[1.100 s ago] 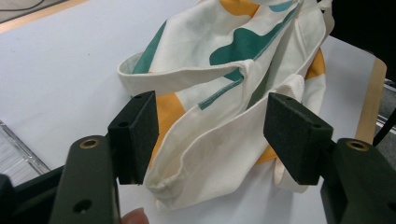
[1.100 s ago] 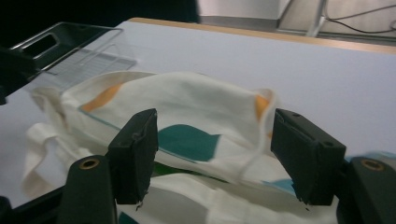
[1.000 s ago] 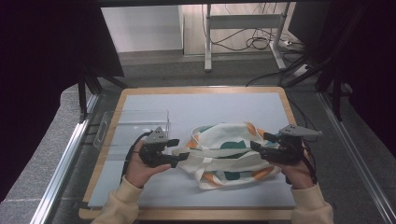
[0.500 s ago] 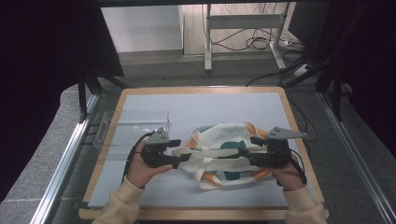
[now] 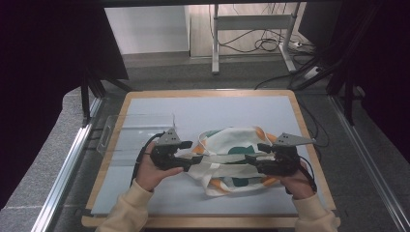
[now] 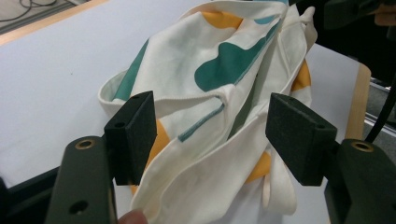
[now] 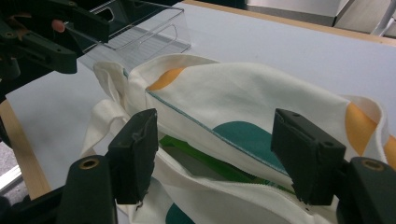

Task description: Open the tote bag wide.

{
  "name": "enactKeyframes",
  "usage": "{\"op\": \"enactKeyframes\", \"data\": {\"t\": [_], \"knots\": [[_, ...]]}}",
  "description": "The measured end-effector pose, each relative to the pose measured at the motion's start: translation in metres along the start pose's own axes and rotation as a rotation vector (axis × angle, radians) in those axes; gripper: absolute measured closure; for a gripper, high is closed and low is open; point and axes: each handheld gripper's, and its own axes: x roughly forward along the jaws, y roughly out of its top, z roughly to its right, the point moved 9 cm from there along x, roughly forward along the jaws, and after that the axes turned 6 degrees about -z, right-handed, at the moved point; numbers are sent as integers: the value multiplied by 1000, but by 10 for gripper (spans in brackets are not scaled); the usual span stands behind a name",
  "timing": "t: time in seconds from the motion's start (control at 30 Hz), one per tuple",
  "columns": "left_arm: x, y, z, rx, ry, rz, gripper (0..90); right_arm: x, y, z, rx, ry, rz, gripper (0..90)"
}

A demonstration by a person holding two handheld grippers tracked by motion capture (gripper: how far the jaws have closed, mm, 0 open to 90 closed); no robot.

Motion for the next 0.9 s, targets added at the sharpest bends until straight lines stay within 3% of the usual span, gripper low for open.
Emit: {"op": "enactKeyframes", "data": {"t": [0.23, 0.9], "knots": [[7, 17, 2, 11, -37, 6, 347, 1, -1, -4, -10, 9, -3, 321], [64, 34, 11, 87, -130, -127, 394, 2, -2, -5, -14, 15, -8, 321]]}}
